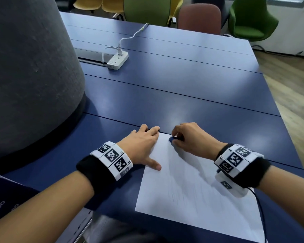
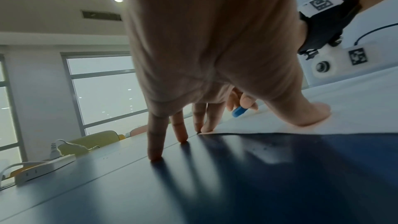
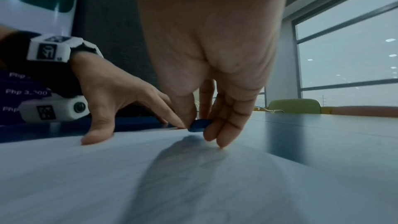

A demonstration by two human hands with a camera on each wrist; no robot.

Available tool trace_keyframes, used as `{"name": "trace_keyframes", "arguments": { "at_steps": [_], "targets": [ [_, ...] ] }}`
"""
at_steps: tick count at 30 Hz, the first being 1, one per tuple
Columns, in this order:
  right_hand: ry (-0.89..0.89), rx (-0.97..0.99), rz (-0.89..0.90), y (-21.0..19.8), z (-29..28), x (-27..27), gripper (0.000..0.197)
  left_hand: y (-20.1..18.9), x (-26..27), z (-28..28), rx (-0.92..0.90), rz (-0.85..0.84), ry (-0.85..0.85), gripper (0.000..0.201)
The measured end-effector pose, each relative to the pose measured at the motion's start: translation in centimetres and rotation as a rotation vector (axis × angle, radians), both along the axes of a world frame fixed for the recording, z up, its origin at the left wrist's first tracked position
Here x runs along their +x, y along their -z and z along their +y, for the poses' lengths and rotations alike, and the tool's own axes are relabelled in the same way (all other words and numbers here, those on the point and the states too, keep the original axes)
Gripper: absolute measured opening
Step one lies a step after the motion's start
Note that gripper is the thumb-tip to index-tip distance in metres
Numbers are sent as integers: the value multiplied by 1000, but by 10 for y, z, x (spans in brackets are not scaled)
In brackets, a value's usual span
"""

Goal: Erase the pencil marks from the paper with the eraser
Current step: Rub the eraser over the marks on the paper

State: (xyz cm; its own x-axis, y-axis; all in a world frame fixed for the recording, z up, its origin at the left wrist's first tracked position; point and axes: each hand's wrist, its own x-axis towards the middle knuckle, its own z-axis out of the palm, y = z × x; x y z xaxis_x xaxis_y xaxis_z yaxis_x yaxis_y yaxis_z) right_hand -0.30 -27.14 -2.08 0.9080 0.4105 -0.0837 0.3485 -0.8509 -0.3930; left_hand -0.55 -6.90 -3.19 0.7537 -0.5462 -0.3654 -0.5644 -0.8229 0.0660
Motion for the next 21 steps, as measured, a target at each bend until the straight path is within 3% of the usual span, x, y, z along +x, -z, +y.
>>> {"name": "trace_keyframes", "arguments": {
  "at_steps": [5, 10, 15, 21],
  "targets": [
    [-73, -29, 19, -1, 7, 6, 15, 3, -3, 1, -33, -7, -17, 96],
    [-54, -6, 16, -3, 6, 9, 14, 2, -4, 0, 2, 4, -6, 97],
    [-163, -25, 68, -7, 7, 3, 14, -3, -2, 2, 9, 128, -20, 110],
    [-106, -15, 24, -7, 10, 7, 16, -4, -5, 3, 23, 192, -39, 131]
  ]
}}
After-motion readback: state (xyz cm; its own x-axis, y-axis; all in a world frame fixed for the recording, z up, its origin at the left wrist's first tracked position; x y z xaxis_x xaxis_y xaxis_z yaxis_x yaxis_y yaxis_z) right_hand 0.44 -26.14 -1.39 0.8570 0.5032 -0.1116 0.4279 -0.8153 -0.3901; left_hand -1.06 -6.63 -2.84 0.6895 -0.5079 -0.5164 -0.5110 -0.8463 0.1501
